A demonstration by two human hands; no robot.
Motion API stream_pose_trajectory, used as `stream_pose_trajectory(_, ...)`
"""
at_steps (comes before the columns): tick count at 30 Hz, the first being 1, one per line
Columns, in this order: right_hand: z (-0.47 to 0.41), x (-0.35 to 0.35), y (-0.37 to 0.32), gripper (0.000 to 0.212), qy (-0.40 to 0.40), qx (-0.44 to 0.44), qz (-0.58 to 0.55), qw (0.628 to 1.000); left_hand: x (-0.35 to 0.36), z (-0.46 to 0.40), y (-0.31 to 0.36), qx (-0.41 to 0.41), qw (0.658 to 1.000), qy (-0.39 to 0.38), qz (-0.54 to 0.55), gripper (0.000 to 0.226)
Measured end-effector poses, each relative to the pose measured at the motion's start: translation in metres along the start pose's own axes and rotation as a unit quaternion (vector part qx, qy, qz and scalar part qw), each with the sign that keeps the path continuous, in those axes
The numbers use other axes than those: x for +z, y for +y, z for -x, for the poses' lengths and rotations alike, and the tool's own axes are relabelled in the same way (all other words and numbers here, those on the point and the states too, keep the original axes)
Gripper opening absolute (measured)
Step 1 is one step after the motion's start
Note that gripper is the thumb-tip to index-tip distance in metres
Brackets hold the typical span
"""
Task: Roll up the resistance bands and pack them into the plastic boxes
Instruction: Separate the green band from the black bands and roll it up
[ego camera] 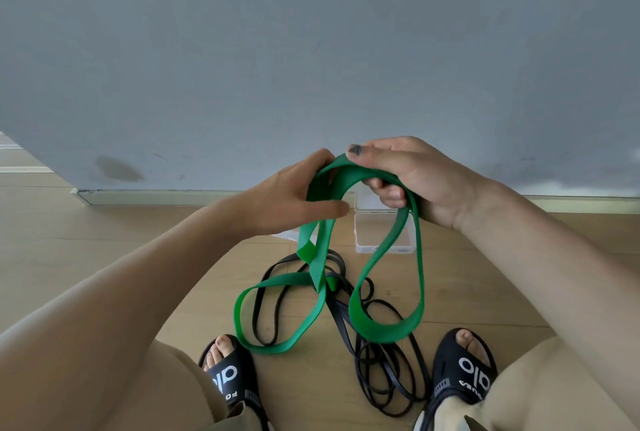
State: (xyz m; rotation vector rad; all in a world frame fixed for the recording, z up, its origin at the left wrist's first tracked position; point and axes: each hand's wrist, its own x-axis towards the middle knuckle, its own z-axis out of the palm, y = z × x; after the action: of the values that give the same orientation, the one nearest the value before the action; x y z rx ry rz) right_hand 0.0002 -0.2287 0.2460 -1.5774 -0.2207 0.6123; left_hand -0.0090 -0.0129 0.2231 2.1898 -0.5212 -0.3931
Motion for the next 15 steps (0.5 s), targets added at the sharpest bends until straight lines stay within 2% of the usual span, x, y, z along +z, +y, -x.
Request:
stream_pose_trajectory(2, -0.002, 0.000, -0.001, 0.026, 0.031, -0.009, -0.028, 0.999, 0.003, 0.000, -0.006, -0.010, 1.000, -0.020, -0.015, 0.046)
stream_pose_trajectory(4, -0.002, -0.004, -0.004, 0.030, 0.052, -0.019, -0.053, 0.997, 0.006, -0.001, -0.012, -0.016, 0.998, -0.018, -0.053, 0.042)
stream_pose_trajectory(6, -0.002, -0.007, -0.007, 0.031, 0.059, -0.022, -0.063, 0.996, 0.007, -0.004, -0.019, -0.004, 0.995, 0.023, -0.097, 0.022)
stream_pose_trajectory(10, -0.003, -0.003, -0.006, 0.024, 0.059, -0.013, -0.106, 0.992, 0.012, -0.011, -0.016, 0.018, 0.984, 0.084, -0.157, 0.032)
stream_pose_trajectory(12, -0.004, -0.002, -0.006, 0.025, 0.062, -0.013, -0.147, 0.987, 0.017, -0.015, -0.015, 0.012, 0.990, 0.075, -0.115, 0.042)
stream_pose_trajectory(15, -0.004, -0.004, -0.008, 0.028, 0.060, -0.014, -0.185, 0.981, 0.023, -0.014, -0.008, -0.014, 0.999, -0.007, 0.035, 0.066)
